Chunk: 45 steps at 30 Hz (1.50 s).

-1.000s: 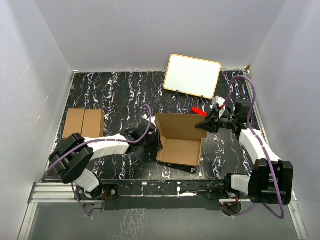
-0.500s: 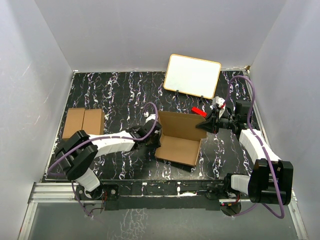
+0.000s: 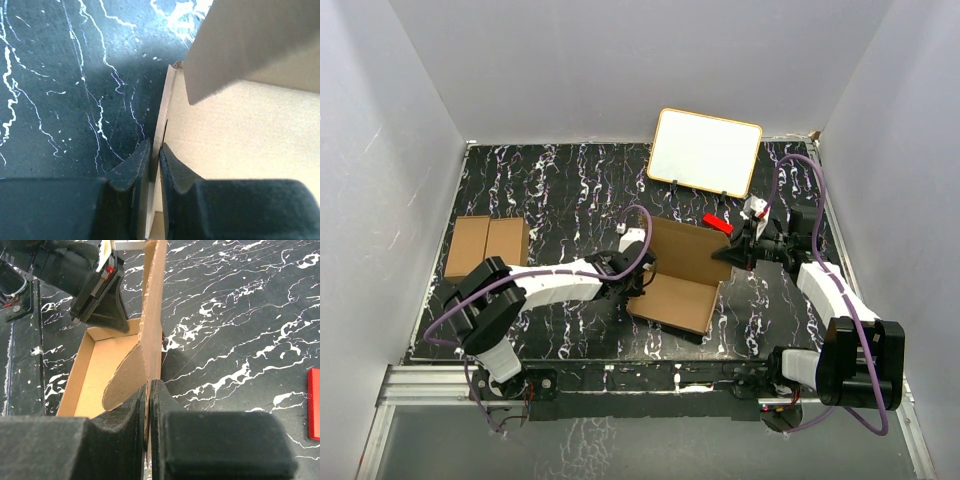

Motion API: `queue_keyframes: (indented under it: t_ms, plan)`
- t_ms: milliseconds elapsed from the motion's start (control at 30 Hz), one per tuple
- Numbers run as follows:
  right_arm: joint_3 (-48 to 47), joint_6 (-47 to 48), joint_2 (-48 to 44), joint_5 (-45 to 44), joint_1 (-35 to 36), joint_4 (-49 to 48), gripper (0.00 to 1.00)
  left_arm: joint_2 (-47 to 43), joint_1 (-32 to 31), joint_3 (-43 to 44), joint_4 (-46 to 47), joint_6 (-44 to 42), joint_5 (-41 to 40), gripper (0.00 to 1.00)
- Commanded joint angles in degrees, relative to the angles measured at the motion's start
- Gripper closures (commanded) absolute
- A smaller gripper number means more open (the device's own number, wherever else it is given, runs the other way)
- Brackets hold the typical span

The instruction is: Fold the paper box

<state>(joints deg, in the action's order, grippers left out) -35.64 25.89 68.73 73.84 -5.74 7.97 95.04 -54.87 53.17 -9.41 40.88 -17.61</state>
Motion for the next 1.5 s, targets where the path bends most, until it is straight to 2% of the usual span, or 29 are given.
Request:
queue_keyframes:
  t_ms: [0,67,333,600,900,1033,1133,1333,1467]
  plan:
    - [-0.6,-1.0,-1.1,5.5,1.4,-6.5,0.92,-0.1,-3.2,-0.1,-1.9,-6.3,2.9,0.85]
    - [-0.6,-1.1,-1.1,5.6,1.5,-6.6,0.92,-1.4,-3.2,-0.5,-1.8,-5.8,2.8,0.80]
    - [-0.7,-1.1,-1.2,5.3,1.5,-6.5,0.92,-6.1,-3.2,-1.3,-2.1,-5.0,2.2,0.71]
    - [-0.7,-1.1,-1.2,5.2,1.5,-6.5,0.92,-11.6,-3.2,-3.5,-3.9,-2.9,0.9,0.53]
    - [-0.7,-1.1,-1.1,5.3,1.5,-6.5,0.92,-13.3,-3.0,-6.0,-2.1,-1.9,2.7,0.49]
    - [-0.8,-1.1,-1.1,5.3,1.4,-6.6,0.92,-11.3,-3.0,-6.3,-1.0,-1.4,3.9,0.52]
    - [-0.7,-1.1,-1.1,5.3,1.5,-6.5,0.92,-9.8,-3.0,-6.2,-0.4,-1.2,4.2,0.66]
    - [-0.7,-1.1,-1.2,5.3,1.5,-6.5,0.92,-6.6,-3.0,-5.2,-1.5,-2.0,4.4,0.74]
    - [-0.8,-1.2,-1.2,5.3,1.4,-6.6,0.92,-5.3,-3.0,-4.9,-1.8,-2.5,3.6,0.90]
